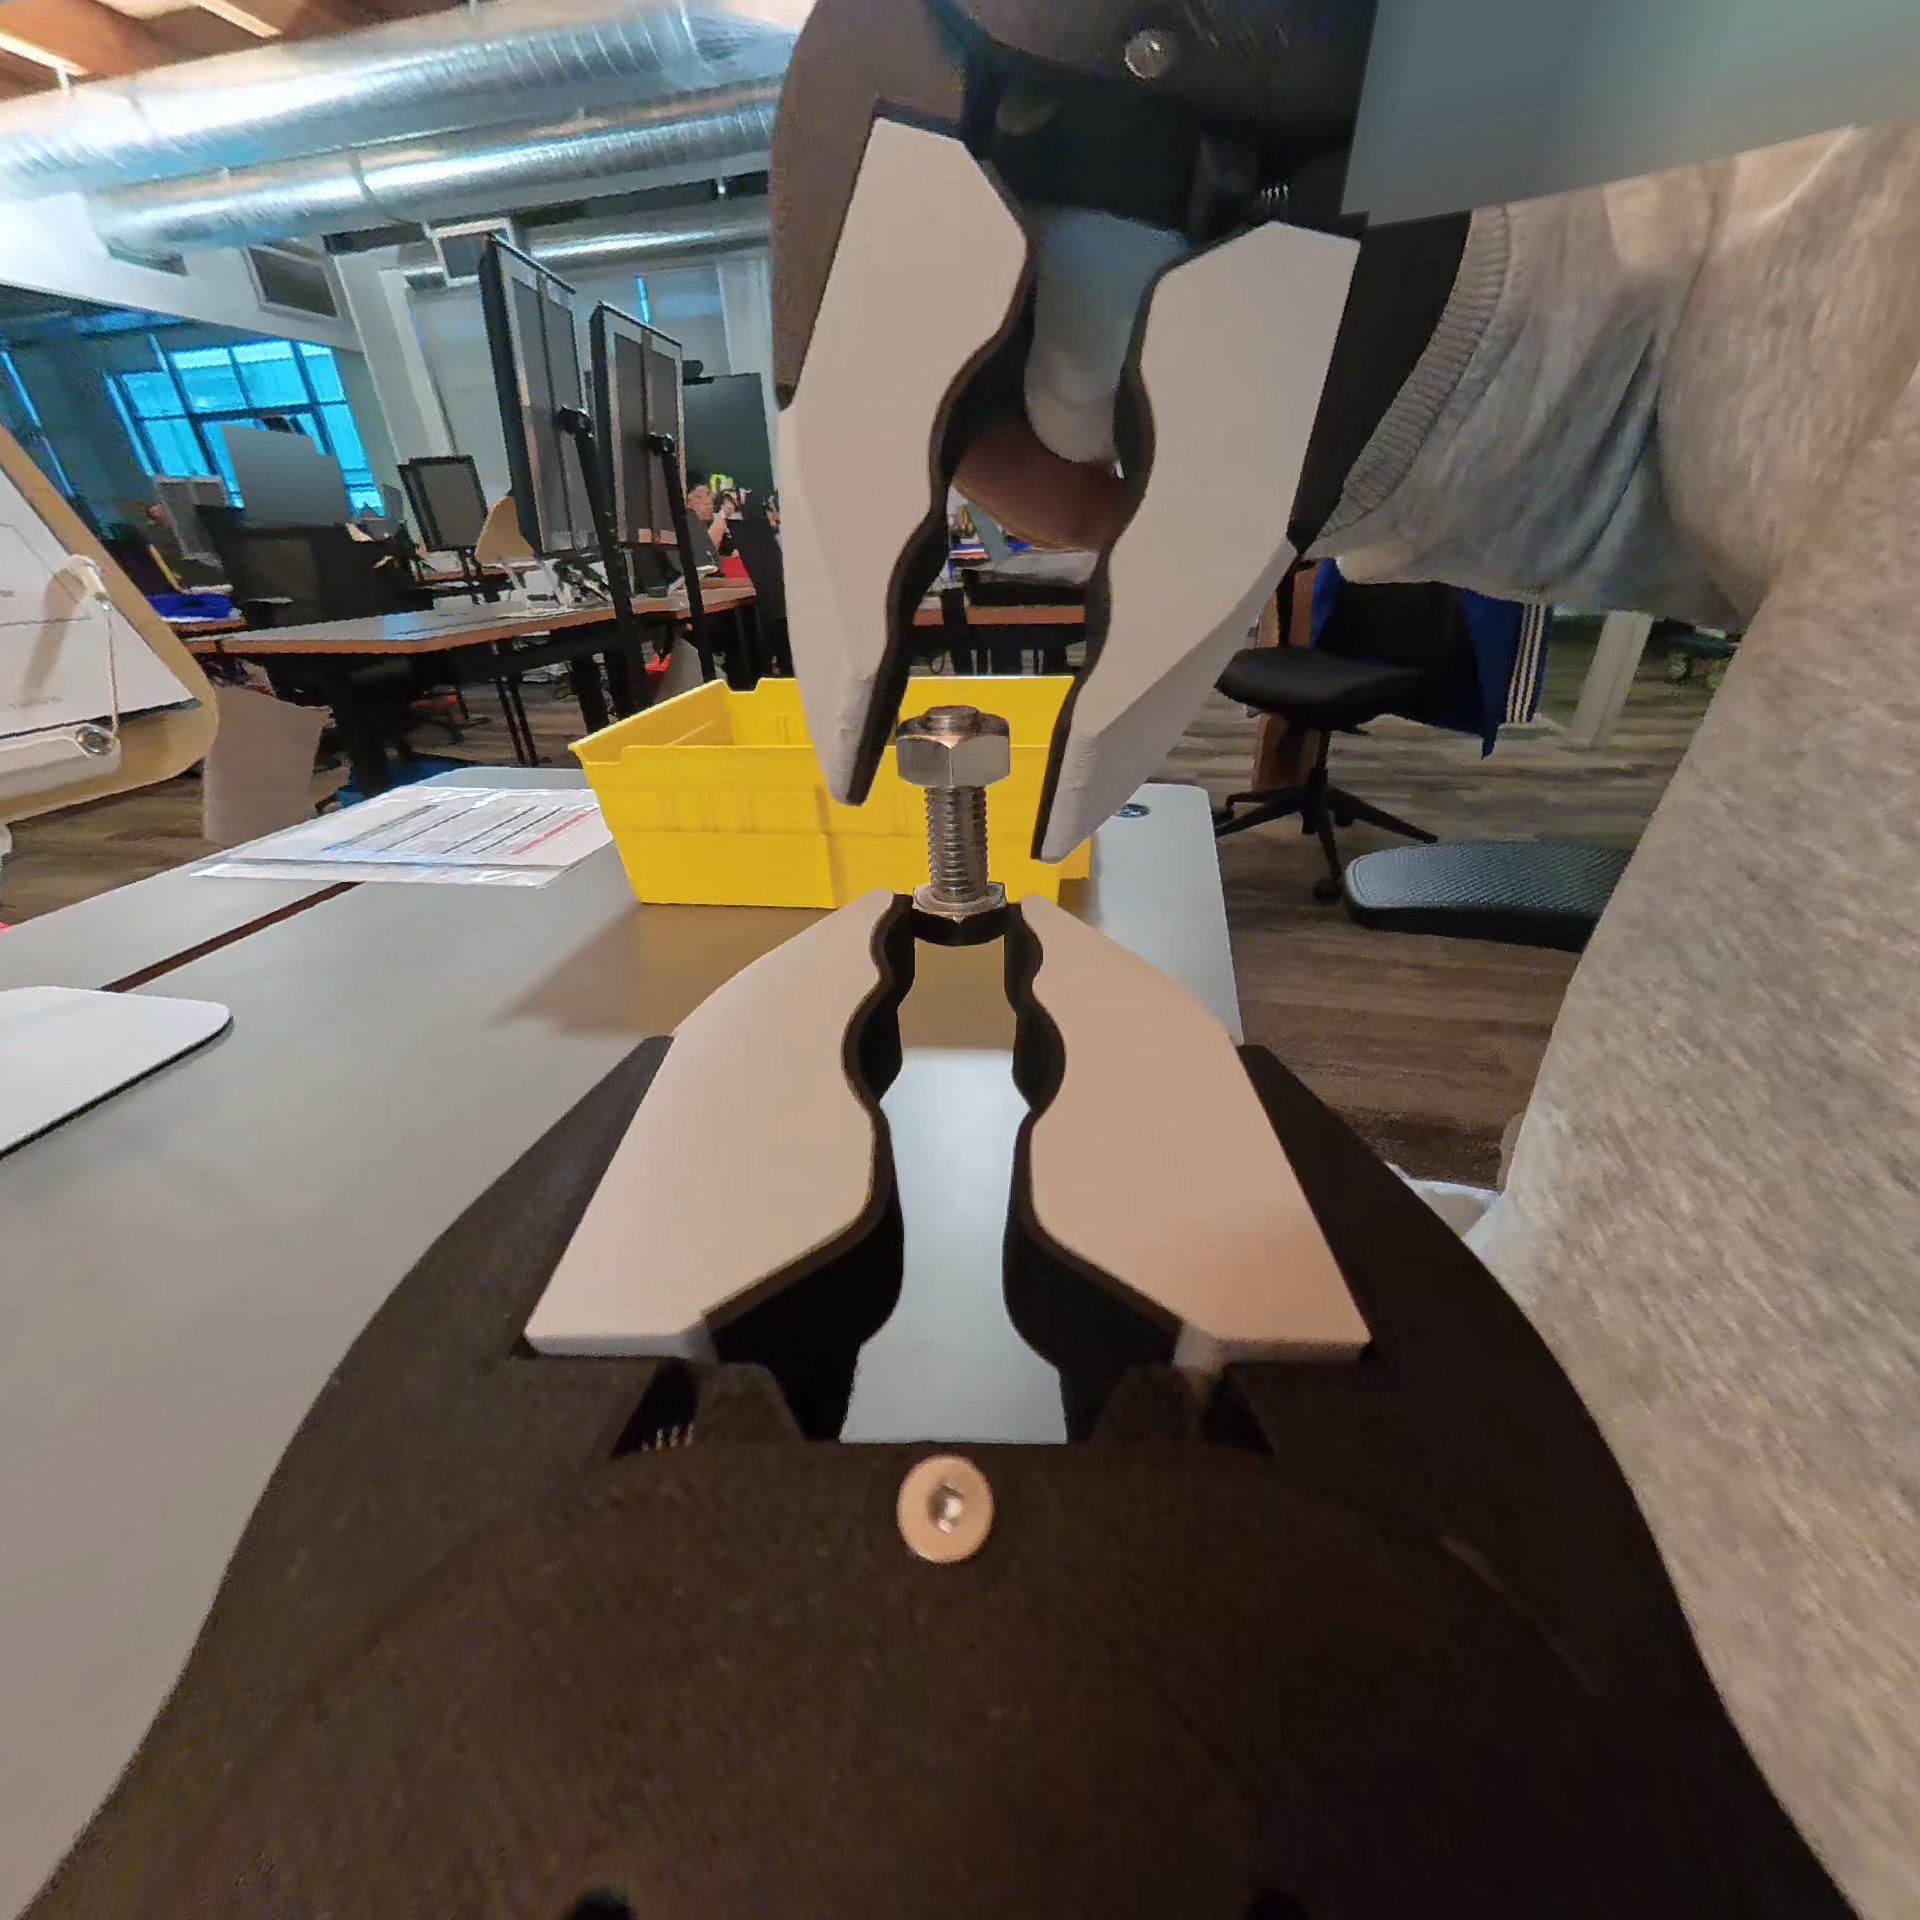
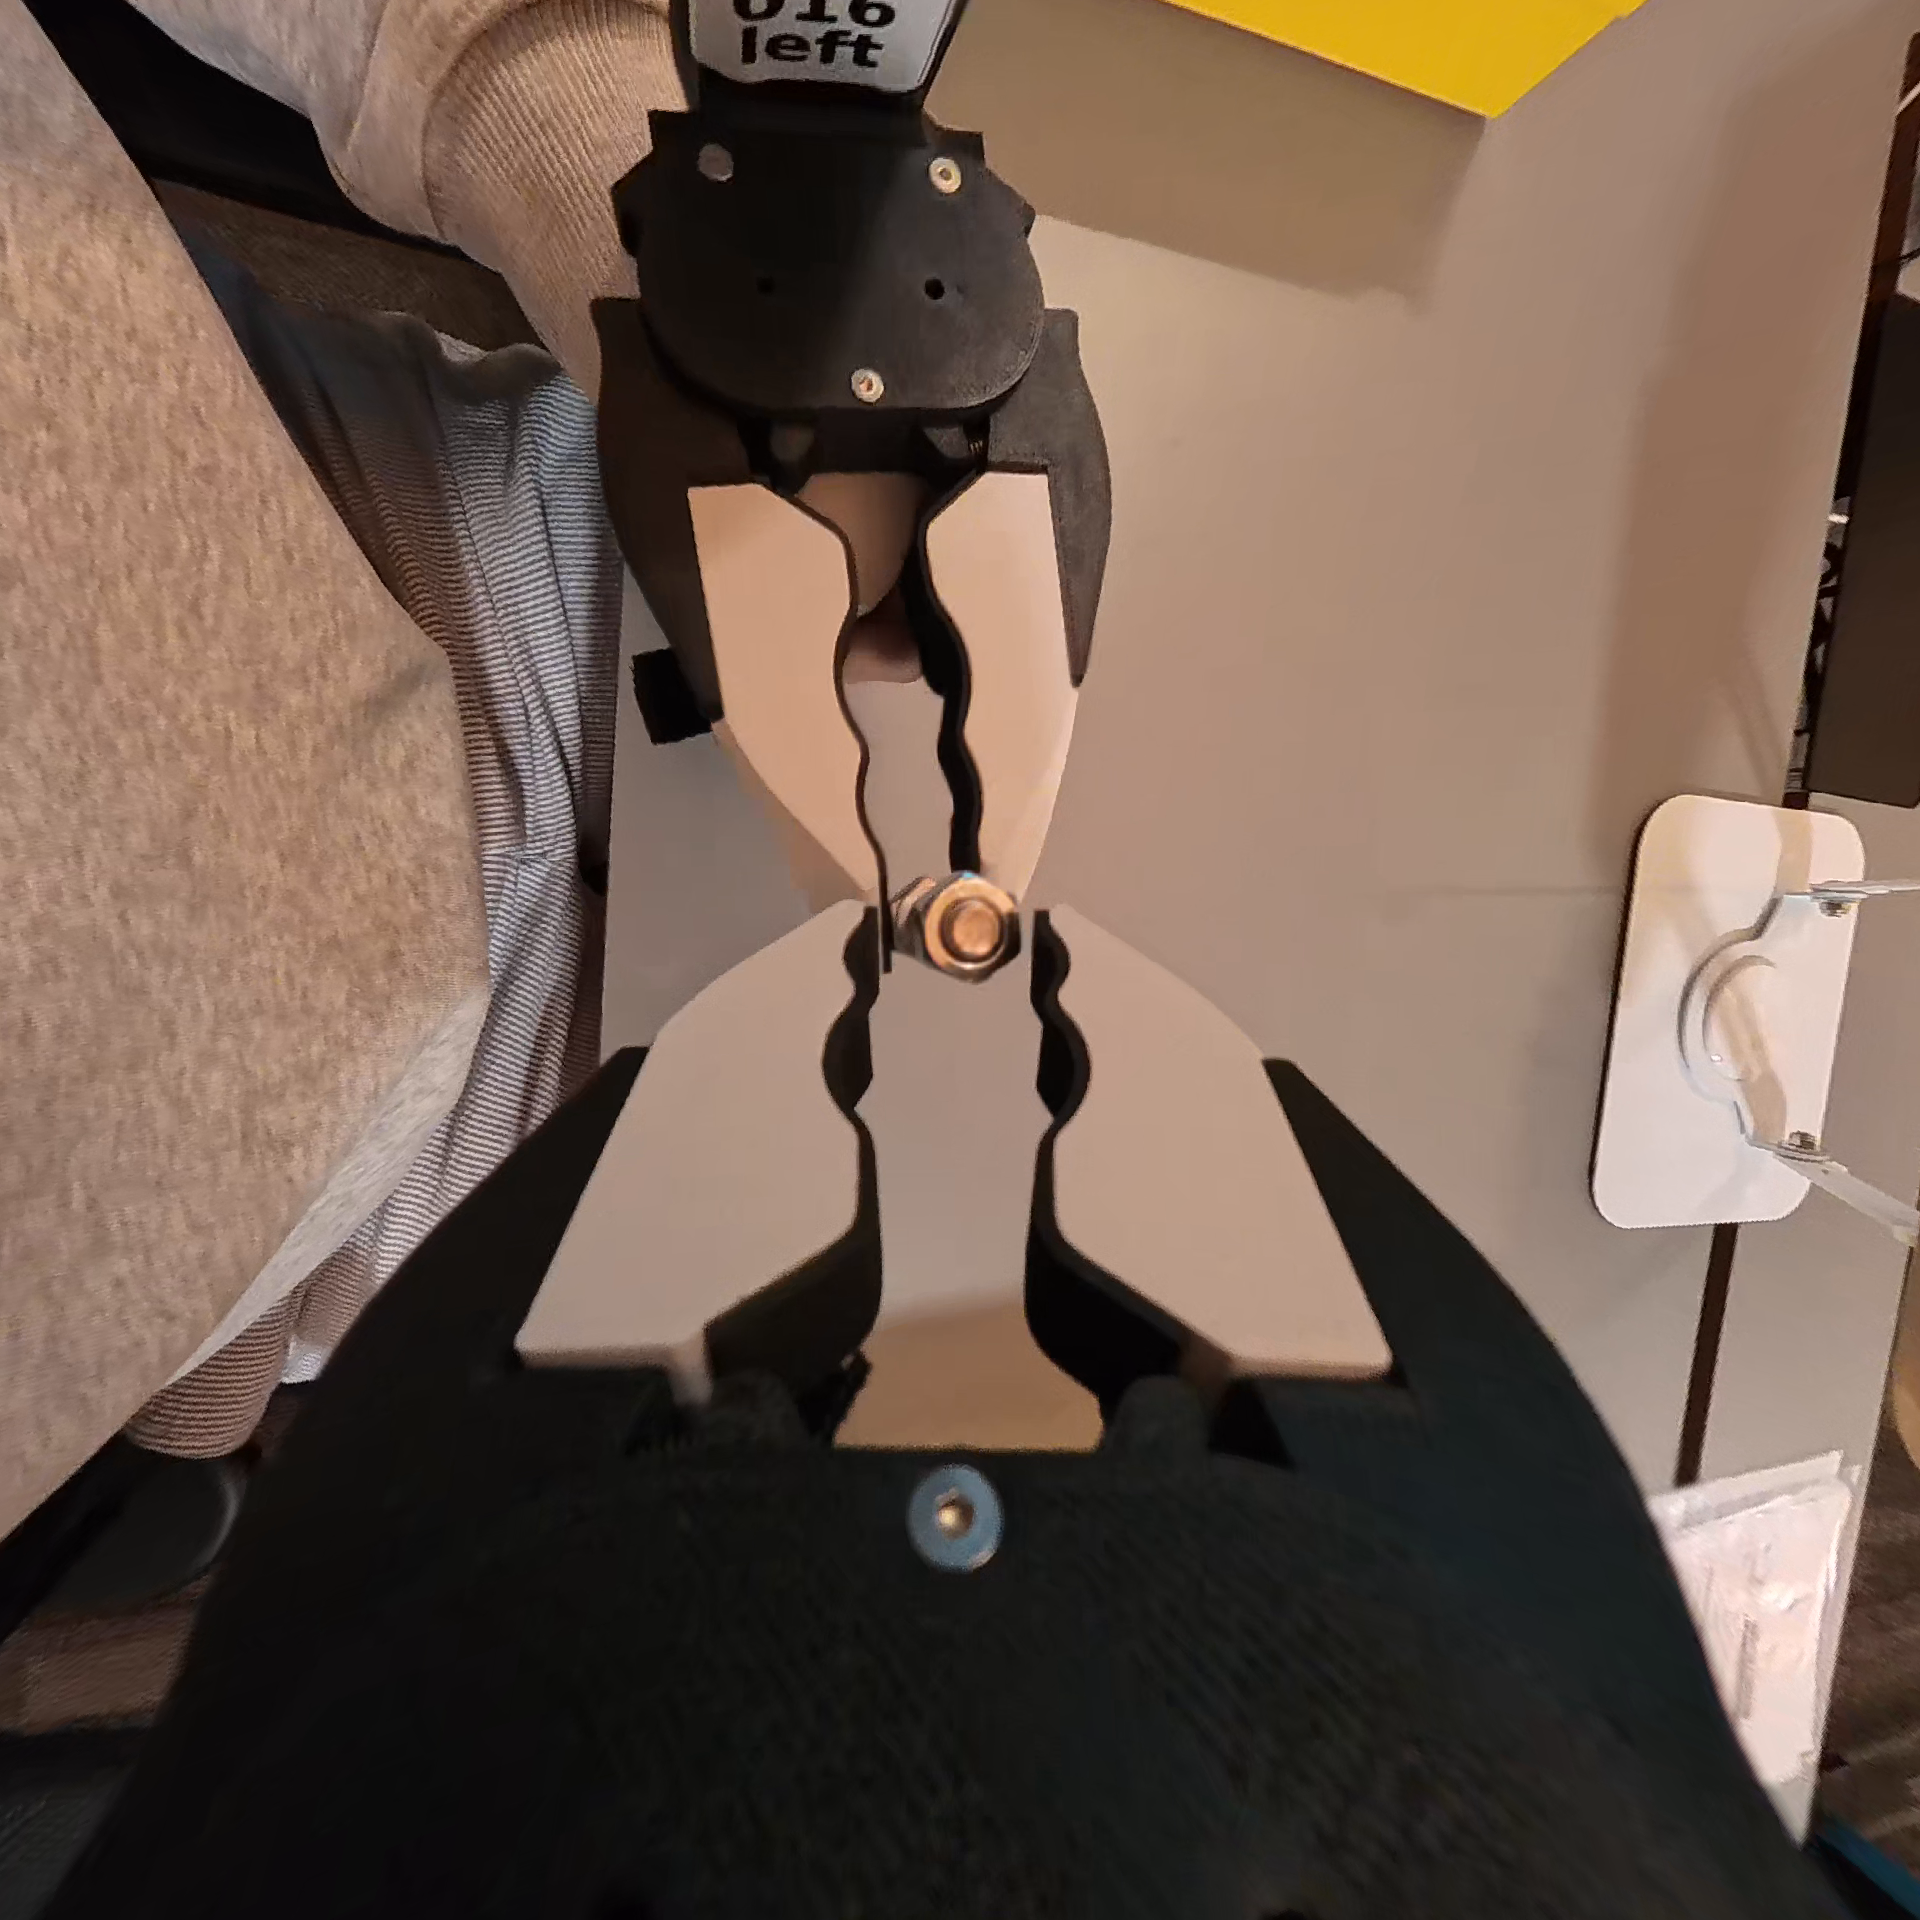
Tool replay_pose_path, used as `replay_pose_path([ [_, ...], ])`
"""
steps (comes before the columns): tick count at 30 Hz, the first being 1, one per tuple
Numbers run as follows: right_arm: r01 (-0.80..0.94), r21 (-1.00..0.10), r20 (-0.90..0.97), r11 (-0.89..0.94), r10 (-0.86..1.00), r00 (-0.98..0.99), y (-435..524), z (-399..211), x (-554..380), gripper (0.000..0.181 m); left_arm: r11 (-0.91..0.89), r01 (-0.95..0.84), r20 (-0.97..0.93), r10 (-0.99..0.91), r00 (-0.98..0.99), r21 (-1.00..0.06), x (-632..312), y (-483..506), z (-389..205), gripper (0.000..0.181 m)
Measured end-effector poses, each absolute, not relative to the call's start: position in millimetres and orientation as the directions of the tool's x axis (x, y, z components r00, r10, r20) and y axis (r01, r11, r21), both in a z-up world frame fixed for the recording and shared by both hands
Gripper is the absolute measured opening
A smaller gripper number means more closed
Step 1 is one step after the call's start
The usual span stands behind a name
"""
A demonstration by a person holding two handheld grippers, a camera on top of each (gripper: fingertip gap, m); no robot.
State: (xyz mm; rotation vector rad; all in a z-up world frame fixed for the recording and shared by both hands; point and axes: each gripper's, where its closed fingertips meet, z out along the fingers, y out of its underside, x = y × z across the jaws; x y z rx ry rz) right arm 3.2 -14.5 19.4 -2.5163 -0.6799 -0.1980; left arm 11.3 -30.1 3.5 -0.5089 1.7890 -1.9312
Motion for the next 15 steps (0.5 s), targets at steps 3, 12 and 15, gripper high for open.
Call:
replay_pose_path([
  [3,0.507,-0.455,0.261,-0.732,0.435,0.862,-13,20,1,0.029,-0.044,0.058,-0.023,-0.566,-0.824,-0.997,13,-31,0,0.018],
  [12,0.547,-0.459,0.273,-0.700,0.474,0.837,-11,16,-14,0.030,-0.028,0.029,-0.007,-0.580,-0.814,-0.999,18,-30,-5,0.017],
  [15,0.566,-0.427,0.289,-0.705,0.487,0.824,-14,13,-16,0.028,-0.069,0.000,0.041,-0.588,-0.808,-0.998,22,-25,-4,0.017],
])
